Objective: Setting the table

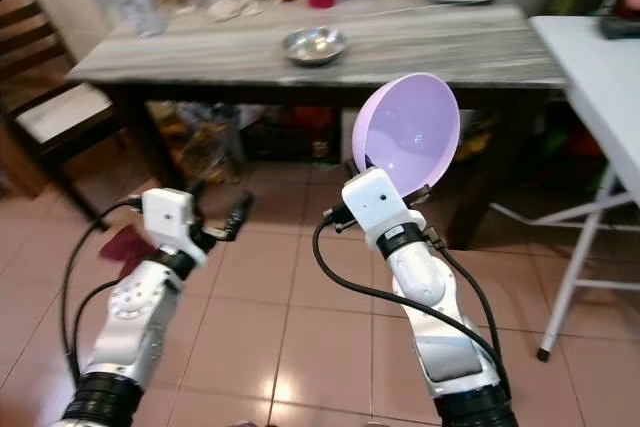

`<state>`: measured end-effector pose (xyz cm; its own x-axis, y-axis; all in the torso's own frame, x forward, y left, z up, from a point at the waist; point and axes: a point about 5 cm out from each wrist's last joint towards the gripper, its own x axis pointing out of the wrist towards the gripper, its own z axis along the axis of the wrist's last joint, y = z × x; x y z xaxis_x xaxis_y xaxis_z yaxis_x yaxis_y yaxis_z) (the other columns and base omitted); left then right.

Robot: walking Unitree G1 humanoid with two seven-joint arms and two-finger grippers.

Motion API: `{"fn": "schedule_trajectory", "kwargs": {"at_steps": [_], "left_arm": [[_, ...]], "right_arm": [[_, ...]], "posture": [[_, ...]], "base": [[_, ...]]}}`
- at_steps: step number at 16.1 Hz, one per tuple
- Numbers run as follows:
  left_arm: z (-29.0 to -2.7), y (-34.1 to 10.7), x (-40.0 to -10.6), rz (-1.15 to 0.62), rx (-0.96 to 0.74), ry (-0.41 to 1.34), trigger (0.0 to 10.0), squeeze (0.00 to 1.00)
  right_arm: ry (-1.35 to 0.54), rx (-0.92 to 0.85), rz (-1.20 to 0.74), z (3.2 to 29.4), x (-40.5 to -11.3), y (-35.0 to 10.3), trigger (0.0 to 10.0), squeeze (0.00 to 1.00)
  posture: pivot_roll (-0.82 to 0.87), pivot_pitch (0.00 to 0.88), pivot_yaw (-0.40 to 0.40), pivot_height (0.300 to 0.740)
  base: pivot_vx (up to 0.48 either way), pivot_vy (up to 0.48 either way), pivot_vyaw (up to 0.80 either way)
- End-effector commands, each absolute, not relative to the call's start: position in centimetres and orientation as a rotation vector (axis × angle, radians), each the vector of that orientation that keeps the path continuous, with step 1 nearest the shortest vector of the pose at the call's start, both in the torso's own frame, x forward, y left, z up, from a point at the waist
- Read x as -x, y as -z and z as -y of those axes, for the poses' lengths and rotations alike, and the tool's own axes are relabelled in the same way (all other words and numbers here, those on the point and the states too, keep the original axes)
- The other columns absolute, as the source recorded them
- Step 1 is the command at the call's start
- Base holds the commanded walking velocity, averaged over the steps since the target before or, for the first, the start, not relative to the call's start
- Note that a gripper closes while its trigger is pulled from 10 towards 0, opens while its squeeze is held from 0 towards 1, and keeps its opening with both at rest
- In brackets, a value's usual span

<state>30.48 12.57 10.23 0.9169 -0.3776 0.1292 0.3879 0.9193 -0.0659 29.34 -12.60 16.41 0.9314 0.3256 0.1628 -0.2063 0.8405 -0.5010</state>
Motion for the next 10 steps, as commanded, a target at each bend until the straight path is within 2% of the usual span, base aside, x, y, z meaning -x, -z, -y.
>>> {"fn": "schedule_trajectory", "kwargs": {"at_steps": [1,3,10], "left_arm": [[-12.88,-10.38,-30.56,0.119,0.084,0.399,10.0,0.00],[-12.71,-10.35,-30.43,0.121,0.089,0.408,10.0,0.00],[-12.45,-10.40,-30.41,0.123,0.097,0.428,10.0,0.00]], "right_arm": [[-0.289,0.493,0.276,12.35,-29.31,-17.00,10.0,0.00],[-0.288,0.494,0.277,12.34,-29.38,-17.03,10.0,0.00],[-0.288,0.487,0.278,12.23,-29.42,-16.98,10.0,0.00]], "posture": [[-0.21,0.065,0.067,0.740],[-0.21,0.065,0.067,0.740],[-0.21,0.061,0.073,0.740]], "base": [[0.274,0.000,0.00],[0.296,0.000,0.00],[0.470,0.000,0.00]]}}
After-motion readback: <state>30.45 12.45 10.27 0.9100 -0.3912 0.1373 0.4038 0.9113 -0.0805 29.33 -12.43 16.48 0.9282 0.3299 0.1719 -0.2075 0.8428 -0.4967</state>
